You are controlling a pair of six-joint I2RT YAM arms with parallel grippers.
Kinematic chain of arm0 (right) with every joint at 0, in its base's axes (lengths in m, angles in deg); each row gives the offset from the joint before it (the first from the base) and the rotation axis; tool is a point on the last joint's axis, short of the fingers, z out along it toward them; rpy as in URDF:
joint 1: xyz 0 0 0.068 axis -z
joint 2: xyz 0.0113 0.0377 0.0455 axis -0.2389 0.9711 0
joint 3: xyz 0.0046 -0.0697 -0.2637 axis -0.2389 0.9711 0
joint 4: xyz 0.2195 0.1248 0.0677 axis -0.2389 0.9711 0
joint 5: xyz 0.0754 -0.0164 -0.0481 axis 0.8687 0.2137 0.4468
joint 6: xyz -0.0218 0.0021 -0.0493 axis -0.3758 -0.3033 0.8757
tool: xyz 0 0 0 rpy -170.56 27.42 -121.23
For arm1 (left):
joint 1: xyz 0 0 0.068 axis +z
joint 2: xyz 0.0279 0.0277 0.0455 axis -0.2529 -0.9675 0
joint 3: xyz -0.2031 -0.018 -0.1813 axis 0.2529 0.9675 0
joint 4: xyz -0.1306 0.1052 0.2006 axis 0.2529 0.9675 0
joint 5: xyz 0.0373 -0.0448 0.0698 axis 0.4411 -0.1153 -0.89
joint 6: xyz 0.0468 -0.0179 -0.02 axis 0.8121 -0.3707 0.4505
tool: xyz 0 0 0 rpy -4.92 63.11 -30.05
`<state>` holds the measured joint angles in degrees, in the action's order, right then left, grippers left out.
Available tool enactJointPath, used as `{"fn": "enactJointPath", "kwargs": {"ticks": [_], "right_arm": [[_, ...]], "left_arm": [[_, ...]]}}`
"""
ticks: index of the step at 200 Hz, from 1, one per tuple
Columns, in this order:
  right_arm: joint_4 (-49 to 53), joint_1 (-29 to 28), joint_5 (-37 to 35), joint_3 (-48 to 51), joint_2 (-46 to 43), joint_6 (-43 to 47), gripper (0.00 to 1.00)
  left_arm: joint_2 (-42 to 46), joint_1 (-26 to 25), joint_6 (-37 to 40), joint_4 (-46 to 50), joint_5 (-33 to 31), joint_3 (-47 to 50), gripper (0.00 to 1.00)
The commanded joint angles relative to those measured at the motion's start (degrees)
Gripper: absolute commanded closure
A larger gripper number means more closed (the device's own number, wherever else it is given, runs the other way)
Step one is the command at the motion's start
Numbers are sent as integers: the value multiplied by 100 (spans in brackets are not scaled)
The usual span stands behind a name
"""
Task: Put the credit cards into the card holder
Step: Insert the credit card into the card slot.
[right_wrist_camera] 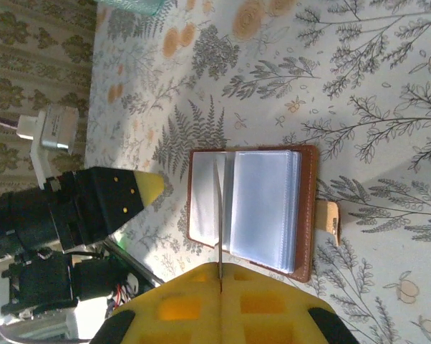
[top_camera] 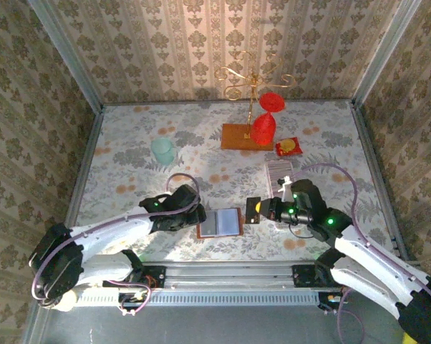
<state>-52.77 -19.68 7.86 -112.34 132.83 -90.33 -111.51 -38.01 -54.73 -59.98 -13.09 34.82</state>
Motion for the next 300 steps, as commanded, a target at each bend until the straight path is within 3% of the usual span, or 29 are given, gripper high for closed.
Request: {"fn": "enactJointPath", "kwargs": {"ticks": [1, 48, 108, 227, 300], "right_arm": [[-620, -285, -450, 7, 286, -445, 100], [-1341, -747, -711, -108, 1347, -462, 100], [-2087, -1018, -632, -436, 2636, -454, 100], [-2264, -1236, -585, -855, 3680, -285, 100], [-2444, -1298, -527, -916, 3950, -306, 100]], "left_arm": [[-115, -69, 103, -206, 182, 11, 33], [-68, -159, -122, -895, 266, 414, 34], [-216, -166, -140, -1117, 334, 505, 35], [-805, -179, -25, -1097, 621, 330, 37], [-929, -187, -86, -1090, 678, 387, 47]]}}
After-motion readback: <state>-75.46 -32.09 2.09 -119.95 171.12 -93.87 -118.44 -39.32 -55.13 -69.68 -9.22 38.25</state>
